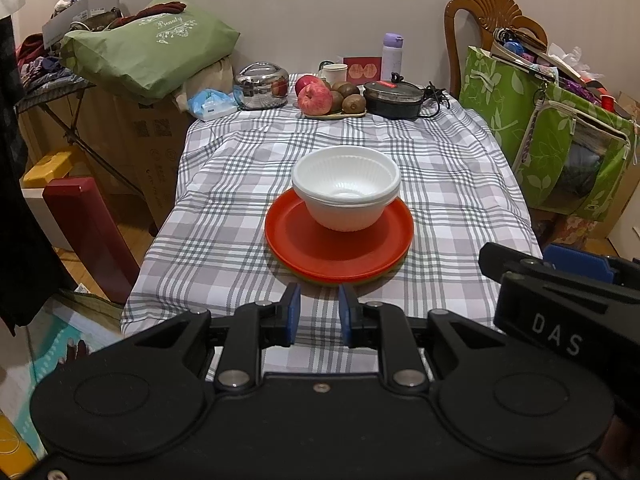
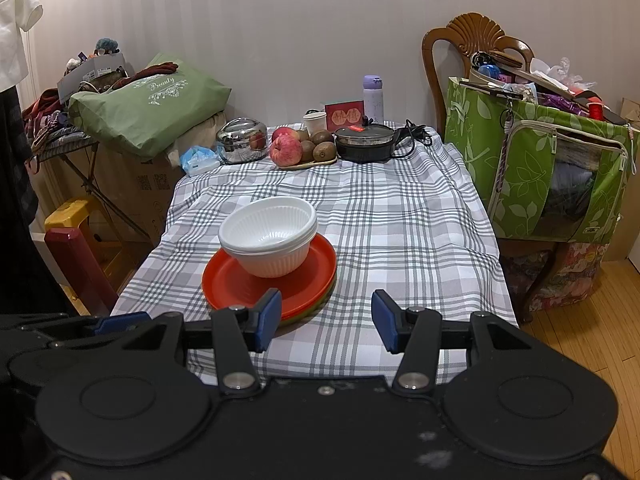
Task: Organize plates and bowls
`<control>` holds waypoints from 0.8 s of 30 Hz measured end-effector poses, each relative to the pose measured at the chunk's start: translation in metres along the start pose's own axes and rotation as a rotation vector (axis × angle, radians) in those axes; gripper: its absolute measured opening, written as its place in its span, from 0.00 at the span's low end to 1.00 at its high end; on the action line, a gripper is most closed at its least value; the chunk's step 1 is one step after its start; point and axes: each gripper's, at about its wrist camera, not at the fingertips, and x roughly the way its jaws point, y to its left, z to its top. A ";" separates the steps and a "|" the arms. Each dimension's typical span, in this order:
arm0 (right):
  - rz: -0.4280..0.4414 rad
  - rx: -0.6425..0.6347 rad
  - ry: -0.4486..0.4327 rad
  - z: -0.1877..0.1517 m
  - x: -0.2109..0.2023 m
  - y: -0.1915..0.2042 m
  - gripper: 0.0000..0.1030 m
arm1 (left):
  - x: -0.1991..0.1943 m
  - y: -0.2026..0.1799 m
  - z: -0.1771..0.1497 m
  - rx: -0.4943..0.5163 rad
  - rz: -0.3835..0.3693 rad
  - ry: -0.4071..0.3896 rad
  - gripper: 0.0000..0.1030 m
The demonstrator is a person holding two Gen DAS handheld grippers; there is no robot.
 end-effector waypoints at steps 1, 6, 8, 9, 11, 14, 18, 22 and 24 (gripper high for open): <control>0.001 0.000 0.001 0.000 0.000 0.000 0.51 | 0.000 0.000 0.000 -0.001 0.000 -0.001 0.26; 0.000 -0.001 0.001 0.000 0.000 -0.001 0.51 | -0.001 0.001 0.000 -0.003 -0.006 -0.002 0.26; 0.000 -0.001 0.001 0.000 0.000 -0.001 0.51 | -0.001 0.001 0.001 -0.001 0.000 -0.004 0.26; 0.000 -0.002 0.000 0.000 0.000 -0.001 0.51 | -0.001 0.001 0.001 0.002 0.002 -0.004 0.26; 0.001 -0.004 0.000 0.000 0.000 -0.002 0.51 | 0.000 0.001 0.001 0.002 0.000 -0.002 0.26; 0.000 -0.003 0.000 0.000 0.000 -0.002 0.51 | 0.000 0.001 0.001 0.004 0.000 -0.002 0.26; 0.002 -0.003 0.000 0.000 0.000 -0.002 0.51 | 0.000 0.000 0.001 0.002 -0.001 0.000 0.26; 0.001 -0.003 0.001 0.000 0.000 -0.002 0.51 | 0.000 0.001 0.001 0.004 -0.001 0.002 0.26; 0.002 -0.003 0.001 0.000 0.000 -0.002 0.51 | 0.000 0.001 0.001 0.006 -0.003 0.002 0.26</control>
